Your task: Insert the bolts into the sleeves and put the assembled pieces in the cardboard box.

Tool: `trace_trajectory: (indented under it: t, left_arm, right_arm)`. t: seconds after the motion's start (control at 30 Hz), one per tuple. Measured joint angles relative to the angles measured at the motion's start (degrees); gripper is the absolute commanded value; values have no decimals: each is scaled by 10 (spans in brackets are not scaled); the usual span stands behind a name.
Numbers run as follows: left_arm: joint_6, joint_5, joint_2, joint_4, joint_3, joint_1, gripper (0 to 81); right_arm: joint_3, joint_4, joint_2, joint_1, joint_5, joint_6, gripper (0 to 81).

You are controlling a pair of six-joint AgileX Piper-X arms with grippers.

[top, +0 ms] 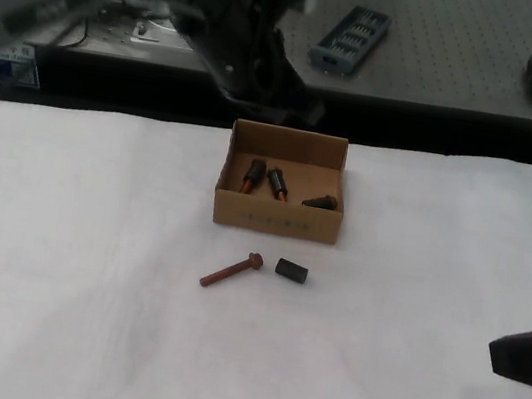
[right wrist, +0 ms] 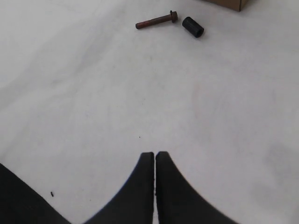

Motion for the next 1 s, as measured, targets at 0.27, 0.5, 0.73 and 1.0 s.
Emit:
trace_trajectory:
  t: [0.27,0.5,0.73,1.0]
  left_arm:
    - [35,0,-92,134,58,0,7]
    - [24,-1,-292,127,260,0,7]
    - [-24,-1,-571,80,527,0,7]
    - [-27,-1,-801,48,661,0,7]
  right_arm:
    - [0,70,-26,0,11,0,20]
    - [0,81,-62,0,24,0,20]
    - [0,83,-75,-1,28,0,20]
    - [0,84,-75,-1,28,0,20]
